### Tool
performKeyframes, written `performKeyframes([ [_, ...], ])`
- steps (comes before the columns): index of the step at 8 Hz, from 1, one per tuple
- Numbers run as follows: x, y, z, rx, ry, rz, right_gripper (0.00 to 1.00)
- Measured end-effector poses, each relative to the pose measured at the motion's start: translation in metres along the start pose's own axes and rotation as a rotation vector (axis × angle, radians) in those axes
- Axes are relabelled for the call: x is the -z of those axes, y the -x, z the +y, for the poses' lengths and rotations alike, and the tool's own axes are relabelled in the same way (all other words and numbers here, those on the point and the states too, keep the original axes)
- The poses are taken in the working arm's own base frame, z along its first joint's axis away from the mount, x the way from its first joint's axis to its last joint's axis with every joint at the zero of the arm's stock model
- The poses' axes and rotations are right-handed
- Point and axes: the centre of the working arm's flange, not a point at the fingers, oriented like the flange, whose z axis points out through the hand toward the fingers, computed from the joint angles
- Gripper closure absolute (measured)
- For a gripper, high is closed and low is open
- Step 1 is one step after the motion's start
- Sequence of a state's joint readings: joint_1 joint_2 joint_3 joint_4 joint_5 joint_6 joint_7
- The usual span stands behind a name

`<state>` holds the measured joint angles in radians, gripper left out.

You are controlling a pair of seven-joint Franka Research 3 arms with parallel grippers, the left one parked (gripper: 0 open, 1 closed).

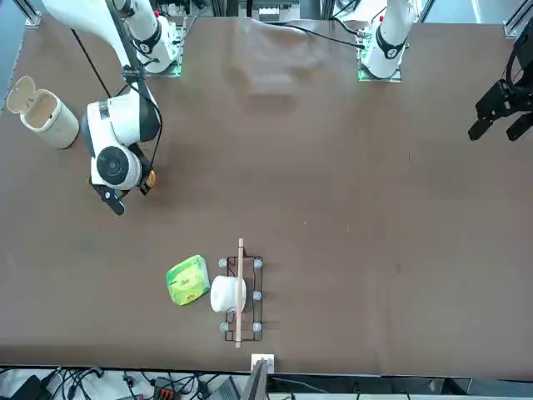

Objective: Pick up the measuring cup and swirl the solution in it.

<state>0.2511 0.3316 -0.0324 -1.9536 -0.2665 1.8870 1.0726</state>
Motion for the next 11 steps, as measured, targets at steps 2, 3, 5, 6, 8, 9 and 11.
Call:
performKeyframes([
  [2, -0.0001, 0.0019, -0.0018, -0.002, -0.006, -0.008, 0.39],
  [3, 0.0001, 0.0032, -0.003, -0.005, -0.014, -0.017, 0.39],
  [5, -0.0001, 0.0039, -0.0036, -0.006, -0.016, -0.021, 0.39],
  [6, -0.0005, 0.004, -0.0036, -0.007, -0.015, -0.022, 0.4],
  [8, -0.0015, 0.0042, -0.0037, -0.009, -0.014, -0.023, 0.43],
  [9, -0.0017, 0.0043, -0.0037, -0.01, -0.013, -0.023, 0.44],
  [11, -0.0019, 0.0043, -0.0037, -0.011, -0.013, -0.024, 0.51],
])
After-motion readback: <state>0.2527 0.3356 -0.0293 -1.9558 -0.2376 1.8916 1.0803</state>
